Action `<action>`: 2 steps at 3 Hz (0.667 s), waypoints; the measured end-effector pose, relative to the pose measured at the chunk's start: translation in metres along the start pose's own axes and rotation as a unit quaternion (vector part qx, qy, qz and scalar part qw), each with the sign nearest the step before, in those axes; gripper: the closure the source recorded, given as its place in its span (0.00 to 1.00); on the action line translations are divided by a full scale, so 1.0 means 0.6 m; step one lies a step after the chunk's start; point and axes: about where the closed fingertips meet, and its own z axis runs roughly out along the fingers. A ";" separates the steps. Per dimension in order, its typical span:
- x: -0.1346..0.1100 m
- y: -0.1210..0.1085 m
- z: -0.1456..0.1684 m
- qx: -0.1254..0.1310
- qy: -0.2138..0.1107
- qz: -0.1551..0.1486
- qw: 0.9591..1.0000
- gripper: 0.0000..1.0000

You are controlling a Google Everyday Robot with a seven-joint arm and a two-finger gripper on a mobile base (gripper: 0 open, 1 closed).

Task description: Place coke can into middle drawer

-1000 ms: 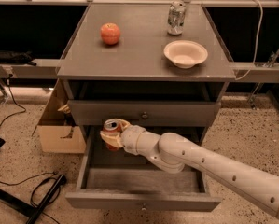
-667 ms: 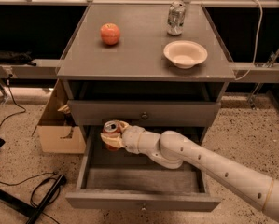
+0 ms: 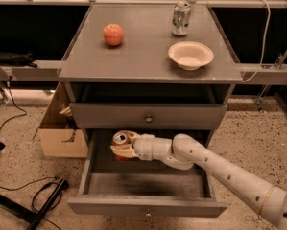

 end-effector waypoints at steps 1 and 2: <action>0.061 0.030 -0.030 -0.031 0.006 0.010 0.999 1.00; 0.099 0.042 -0.043 -0.031 0.013 0.009 0.999 1.00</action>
Offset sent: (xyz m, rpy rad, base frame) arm -0.0450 -0.0406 -0.0808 -0.0343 0.0317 0.0498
